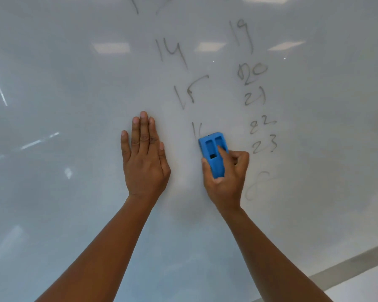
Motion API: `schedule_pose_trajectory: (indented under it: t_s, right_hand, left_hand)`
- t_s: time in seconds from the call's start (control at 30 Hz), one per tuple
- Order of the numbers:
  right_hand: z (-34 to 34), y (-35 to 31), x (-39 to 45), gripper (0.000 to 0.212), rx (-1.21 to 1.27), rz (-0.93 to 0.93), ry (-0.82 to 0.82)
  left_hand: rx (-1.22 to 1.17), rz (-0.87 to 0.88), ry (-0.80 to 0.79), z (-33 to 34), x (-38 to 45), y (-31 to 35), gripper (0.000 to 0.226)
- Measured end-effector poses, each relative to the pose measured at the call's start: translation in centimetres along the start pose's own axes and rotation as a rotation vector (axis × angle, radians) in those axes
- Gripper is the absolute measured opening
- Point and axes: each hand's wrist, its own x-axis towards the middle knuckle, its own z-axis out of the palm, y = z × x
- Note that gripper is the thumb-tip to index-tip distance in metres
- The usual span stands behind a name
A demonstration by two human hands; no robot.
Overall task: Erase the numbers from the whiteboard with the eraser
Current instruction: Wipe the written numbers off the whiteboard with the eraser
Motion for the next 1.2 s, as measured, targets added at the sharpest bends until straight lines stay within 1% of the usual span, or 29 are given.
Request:
schedule_pose_trajectory:
  t_s: [0.07,0.17,0.27,0.37,0.43,0.47,0.53,0.63,0.73,0.8,0.87,0.93,1.0,1.1,1.13,1.2]
  right_hand:
    - [-0.1,0.1,1.6,0.048,0.05,0.116,0.083]
    - [0.8,-1.1,4.2,0.049,0.063,0.12,0.126]
    - [2.4,-3.1,5.3,0.051,0.036,0.029,0.103]
    - [3.3,-4.3,4.2,0.052,-0.014,-0.097,0.008]
    - [3.0,-3.9,2.8,0.052,-0.044,-0.118,-0.032]
    - [2.8,-3.4,2.4,0.051,-0.055,-0.104,-0.026]
    - [2.3,-2.4,2.7,0.05,-0.058,-0.041,0.033]
    - [2.3,-2.3,5.7,0.049,-0.028,0.04,0.133]
    - [3.4,-4.0,9.3,0.049,-0.026,0.019,0.164]
    - [4.3,-5.6,10.6,0.05,-0.028,-0.046,0.13]
    - [5.0,-7.1,10.1,0.052,-0.048,-0.132,0.036]
    - [4.9,-7.2,8.7,0.053,-0.069,-0.197,-0.041]
    - [4.0,-5.9,8.2,0.052,-0.077,-0.164,-0.016]
    - [3.1,-4.4,10.5,0.049,-0.001,0.006,0.122]
    - [3.3,-4.6,11.8,0.048,0.022,0.026,0.14]
    - [4.2,-5.9,14.1,0.048,0.027,-0.008,0.137]
  left_hand:
    - [-0.013,0.019,-0.008,-0.2,-0.1,-0.4,0.055]
    - [-0.025,0.025,-0.009,-0.4,0.1,-0.2,0.055]
    - [-0.016,0.031,-0.004,-0.4,0.6,0.0,0.055]
    - [-0.01,0.044,-0.008,-0.6,2.6,0.0,0.055]
    - [-0.022,0.04,-0.002,-0.8,4.1,-0.2,0.055]
    - [-0.026,0.037,0.0,-0.9,4.8,-0.3,0.055]
    - [-0.039,0.019,0.002,-1.2,6.2,-0.7,0.055]
    - [-0.05,0.007,0.018,-1.6,7.8,-1.1,0.055]
    - [-0.05,0.017,0.026,-1.6,8.7,-0.9,0.055]
    - [-0.029,0.018,0.036,-1.5,9.2,-0.8,0.055]
    - [-0.018,0.018,0.052,-1.3,9.3,-0.9,0.056]
    - [-0.014,0.024,0.063,-1.2,9.4,-1.1,0.056]
    - [-0.011,0.027,0.088,-1.1,9.5,-1.1,0.055]
    - [-0.002,0.006,0.117,-1.0,9.6,-0.7,0.055]
    - [0.003,-0.006,0.121,-0.9,9.7,-0.5,0.055]
    - [0.009,-0.028,0.121,-0.8,9.9,-0.3,0.055]
